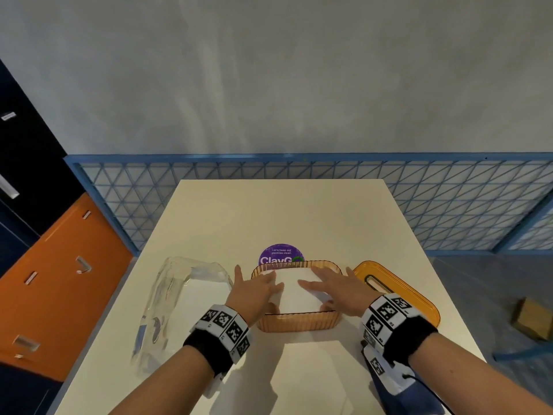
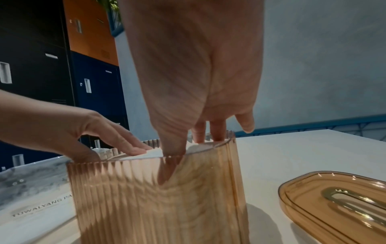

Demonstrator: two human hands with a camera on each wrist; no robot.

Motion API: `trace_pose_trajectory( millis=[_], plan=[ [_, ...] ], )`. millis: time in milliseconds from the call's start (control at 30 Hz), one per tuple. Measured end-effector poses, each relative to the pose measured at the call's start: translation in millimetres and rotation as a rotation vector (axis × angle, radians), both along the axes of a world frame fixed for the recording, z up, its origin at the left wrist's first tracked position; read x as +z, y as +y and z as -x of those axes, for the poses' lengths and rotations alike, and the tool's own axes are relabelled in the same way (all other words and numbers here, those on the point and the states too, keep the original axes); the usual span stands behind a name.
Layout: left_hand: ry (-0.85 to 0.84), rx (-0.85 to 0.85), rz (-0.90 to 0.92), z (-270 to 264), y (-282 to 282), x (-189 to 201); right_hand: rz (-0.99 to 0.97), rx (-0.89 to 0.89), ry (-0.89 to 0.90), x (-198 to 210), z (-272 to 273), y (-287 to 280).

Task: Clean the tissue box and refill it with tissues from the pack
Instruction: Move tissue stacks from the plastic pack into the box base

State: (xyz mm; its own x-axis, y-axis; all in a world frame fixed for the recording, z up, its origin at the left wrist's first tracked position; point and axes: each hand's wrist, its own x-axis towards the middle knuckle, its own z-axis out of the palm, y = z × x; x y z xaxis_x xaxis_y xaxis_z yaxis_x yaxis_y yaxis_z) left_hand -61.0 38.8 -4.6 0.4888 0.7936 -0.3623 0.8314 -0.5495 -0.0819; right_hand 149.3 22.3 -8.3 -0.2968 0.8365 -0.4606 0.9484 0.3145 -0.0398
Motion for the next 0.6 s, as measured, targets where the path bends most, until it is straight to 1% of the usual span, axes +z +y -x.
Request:
trace_pose_trajectory(
  millis=[200, 300, 400, 500, 600],
  plan=[
    [0.032, 0.061, -0.042, -15.4, -8.9, -5.6, 0.058, 0.019, -0.043, -3.8, -2.0, 0.8],
    [-0.052, 0.084, 0.005, -10.9, -7.4, -3.4, 0.060, -0.005, -0.022, -2.2, -3.1, 0.4],
    [-0.170, 0.111, 0.028, -1.1, -8.0, -1.6, 0.046, -0.069, 0.062, 5.5, -5.2, -1.3],
    [-0.240, 0.112, -0.045, 4.7, -9.5, -3.7, -0.046, -0.111, 0.180, 14.3, -6.3, -1.1],
    [-0.272, 0.131, -0.110, 3.9, -7.1, -5.3, -0.165, -0.144, 0.254, 20.2, -8.3, 1.8]
  ],
)
